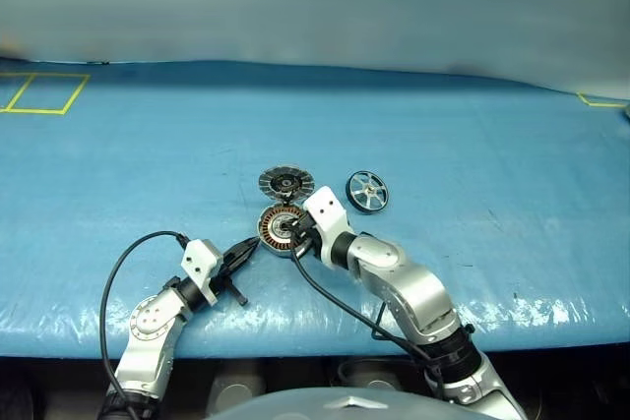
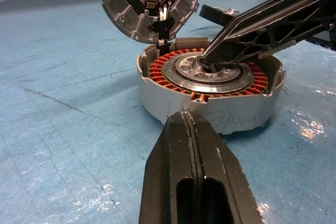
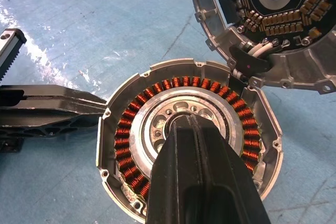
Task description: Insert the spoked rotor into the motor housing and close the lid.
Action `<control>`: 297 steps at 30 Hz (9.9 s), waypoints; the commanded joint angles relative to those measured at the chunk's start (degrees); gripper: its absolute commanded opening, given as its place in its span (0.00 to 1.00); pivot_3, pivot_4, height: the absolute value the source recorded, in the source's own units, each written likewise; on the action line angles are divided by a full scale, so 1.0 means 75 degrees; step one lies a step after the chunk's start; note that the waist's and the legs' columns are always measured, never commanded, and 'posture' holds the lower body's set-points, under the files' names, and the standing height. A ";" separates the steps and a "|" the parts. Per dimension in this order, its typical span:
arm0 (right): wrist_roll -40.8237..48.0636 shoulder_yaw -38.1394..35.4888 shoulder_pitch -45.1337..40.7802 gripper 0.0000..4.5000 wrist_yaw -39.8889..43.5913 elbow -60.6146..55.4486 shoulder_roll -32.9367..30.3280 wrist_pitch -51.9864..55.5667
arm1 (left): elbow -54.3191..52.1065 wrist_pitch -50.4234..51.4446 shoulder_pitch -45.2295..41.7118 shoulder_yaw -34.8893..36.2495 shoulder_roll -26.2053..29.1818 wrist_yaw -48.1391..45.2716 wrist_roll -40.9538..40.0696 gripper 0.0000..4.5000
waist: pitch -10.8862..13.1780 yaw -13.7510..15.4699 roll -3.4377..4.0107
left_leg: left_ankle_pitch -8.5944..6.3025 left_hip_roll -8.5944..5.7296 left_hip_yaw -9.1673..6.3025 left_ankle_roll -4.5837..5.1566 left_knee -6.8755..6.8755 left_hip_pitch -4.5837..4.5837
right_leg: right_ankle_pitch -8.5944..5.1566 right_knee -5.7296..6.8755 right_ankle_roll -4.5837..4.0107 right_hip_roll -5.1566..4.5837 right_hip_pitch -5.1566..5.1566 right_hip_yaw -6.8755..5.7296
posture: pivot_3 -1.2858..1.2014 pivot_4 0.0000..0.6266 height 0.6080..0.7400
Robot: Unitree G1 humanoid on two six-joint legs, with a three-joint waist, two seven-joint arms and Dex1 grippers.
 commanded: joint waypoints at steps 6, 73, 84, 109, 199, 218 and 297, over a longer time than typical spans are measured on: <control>0.0009 0.0065 -0.0148 0.00 -0.0055 0.0083 0.0258 -0.0217 | -0.0254 0.0054 -0.0067 -0.0118 0.0040 -0.0044 0.0022 0.00 | 0.0000 0.0000 0.0001 | 0.0000 0.0000 0.0000 0.0000 0.0000 0.0000 | -0.0001 0.0000 0.0000 0.0000 0.0000 0.0000 | 0.52 0.24 1.00; -0.0156 0.0198 -0.0170 0.00 -0.0426 -0.0193 -0.0063 0.0697 | -0.0198 0.0118 -0.0117 -0.0207 0.0106 -0.0044 0.0046 0.00 | 0.0009 0.0054 0.0013 | 0.0000 -0.0001 -0.0002 0.0000 -0.0025 -0.0007 | -0.0003 -0.0029 -0.0003 -0.0010 -0.0007 -0.0002 | 0.52 0.24 1.00; 0.0038 0.0120 -0.0292 0.00 -0.0249 -0.0542 -0.0055 0.0789 | -0.0321 0.0133 -0.0055 -0.0200 0.0102 0.0034 0.0054 0.00 | 0.0010 0.0056 0.0015 | 0.0000 -0.0001 -0.0002 0.0000 -0.0031 -0.0010 | -0.0003 -0.0034 -0.0002 -0.0010 -0.0009 -0.0003 | 0.52 0.24 1.00; -0.0054 0.0682 -0.0604 0.00 -0.0066 -0.0298 -0.0225 0.0932 | -0.0423 0.0195 -0.0017 -0.0219 0.0123 0.0100 0.0103 0.00 | 0.0009 0.0041 0.0014 | 0.0001 -0.0006 -0.0002 0.0001 -0.0028 -0.0086 | 0.0026 -0.0034 0.0044 -0.0003 -0.0086 -0.0010 | 0.52 0.24 1.00; -0.0181 0.0420 -0.0660 0.00 -0.0275 -0.0855 -0.0385 0.1241 | -0.0352 0.0227 0.0008 -0.0219 0.0133 0.0119 0.0144 0.00 | -0.0005 0.0018 0.0010 | 0.0002 -0.0005 0.0003 0.0001 0.0000 -0.0082 | 0.0035 -0.0004 0.0056 0.0001 -0.0082 -0.0020 | 0.52 0.24 1.00; -0.0495 0.0538 -0.0598 0.00 -0.0451 -0.0360 -0.0393 0.0920 | -0.0324 0.0236 0.0019 -0.0202 0.0128 0.0138 0.0143 0.00 | -0.0006 0.0013 0.0010 | 0.0001 -0.0006 0.0005 0.0002 0.0007 -0.0083 | 0.0036 0.0000 0.0057 0.0000 -0.0082 -0.0019 | 0.52 0.24 1.00; -0.0247 0.0158 -0.0540 0.00 -0.0733 -0.0675 -0.0092 0.0983 | -0.0145 0.0197 -0.0007 -0.0177 0.0142 0.0058 0.0126 0.00 | -0.0005 -0.0015 0.0011 | 0.0001 -0.0005 0.0004 0.0002 0.0021 -0.0084 | 0.0038 0.0012 0.0060 0.0001 -0.0081 -0.0018 | 0.52 0.24 1.00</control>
